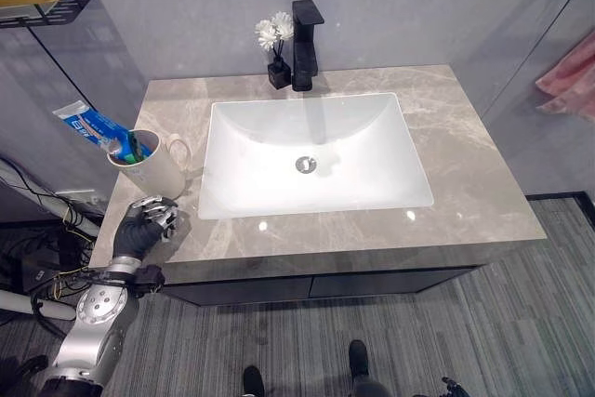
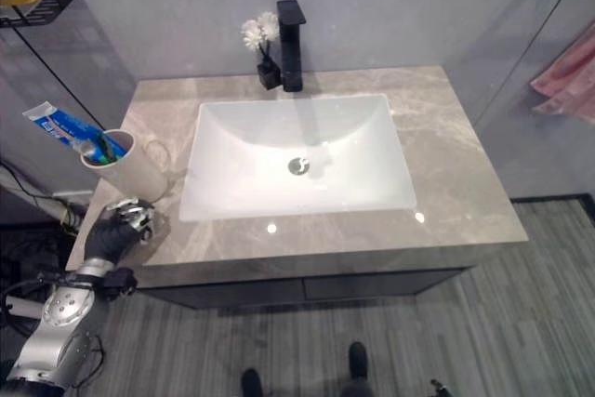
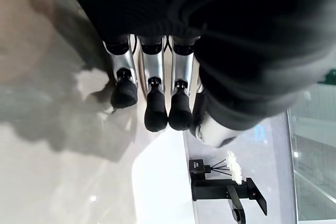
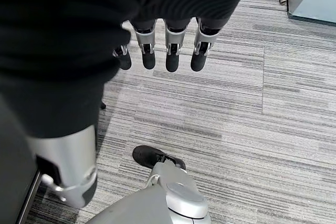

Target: Put brush and paste in cup on sink, flatten towel.

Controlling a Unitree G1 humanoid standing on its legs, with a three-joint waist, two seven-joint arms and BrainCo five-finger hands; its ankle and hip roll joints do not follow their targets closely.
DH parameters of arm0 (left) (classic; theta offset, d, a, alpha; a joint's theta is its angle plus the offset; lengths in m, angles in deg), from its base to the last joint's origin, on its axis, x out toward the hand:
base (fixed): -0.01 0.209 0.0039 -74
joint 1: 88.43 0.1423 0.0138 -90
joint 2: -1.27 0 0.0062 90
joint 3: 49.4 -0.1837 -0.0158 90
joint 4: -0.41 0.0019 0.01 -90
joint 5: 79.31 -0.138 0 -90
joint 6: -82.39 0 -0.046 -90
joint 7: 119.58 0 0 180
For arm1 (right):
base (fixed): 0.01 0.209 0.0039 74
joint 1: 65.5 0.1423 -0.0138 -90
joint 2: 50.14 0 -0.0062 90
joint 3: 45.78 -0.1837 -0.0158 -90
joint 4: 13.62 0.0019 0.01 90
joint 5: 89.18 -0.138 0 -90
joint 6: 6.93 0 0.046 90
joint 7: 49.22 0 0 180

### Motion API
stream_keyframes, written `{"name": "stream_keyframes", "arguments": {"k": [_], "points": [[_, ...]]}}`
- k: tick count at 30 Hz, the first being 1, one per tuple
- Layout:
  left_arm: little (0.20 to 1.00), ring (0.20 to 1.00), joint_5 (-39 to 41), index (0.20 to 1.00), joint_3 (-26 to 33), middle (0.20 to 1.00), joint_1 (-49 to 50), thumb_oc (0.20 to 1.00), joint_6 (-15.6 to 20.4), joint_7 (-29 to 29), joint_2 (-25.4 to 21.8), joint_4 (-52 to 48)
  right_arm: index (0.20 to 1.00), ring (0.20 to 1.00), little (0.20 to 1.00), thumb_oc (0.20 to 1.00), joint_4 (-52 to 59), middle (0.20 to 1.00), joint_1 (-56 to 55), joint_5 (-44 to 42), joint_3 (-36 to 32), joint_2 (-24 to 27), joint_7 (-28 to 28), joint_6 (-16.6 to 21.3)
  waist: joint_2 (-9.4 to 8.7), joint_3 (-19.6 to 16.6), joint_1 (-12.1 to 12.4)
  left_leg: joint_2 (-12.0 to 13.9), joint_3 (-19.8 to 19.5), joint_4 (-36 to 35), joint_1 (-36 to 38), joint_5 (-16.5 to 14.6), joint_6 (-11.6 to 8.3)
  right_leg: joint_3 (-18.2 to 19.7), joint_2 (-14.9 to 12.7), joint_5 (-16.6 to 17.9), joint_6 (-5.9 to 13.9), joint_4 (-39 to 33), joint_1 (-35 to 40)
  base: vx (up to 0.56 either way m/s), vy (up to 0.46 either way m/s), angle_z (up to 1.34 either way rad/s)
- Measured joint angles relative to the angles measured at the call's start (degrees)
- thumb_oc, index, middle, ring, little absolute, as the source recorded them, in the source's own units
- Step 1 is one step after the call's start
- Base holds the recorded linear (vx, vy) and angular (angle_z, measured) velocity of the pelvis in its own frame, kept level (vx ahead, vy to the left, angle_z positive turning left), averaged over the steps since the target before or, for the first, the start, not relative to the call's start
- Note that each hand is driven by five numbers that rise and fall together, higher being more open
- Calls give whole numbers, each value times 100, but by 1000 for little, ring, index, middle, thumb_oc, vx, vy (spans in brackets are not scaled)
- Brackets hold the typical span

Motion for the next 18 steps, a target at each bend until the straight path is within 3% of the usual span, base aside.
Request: {"name": "stream_keyframes", "arguments": {"k": [18], "points": [[200,200,-77,200,57,200,-390,200,-186,-122,-307,593,1000,1000,1000,1000,-3,1000,-4,37,146,2,-121,-88,76,55,6,-2,33,-28,70,-20,8,38,0,-9,6,-2,43,14,-1,-1]]}}
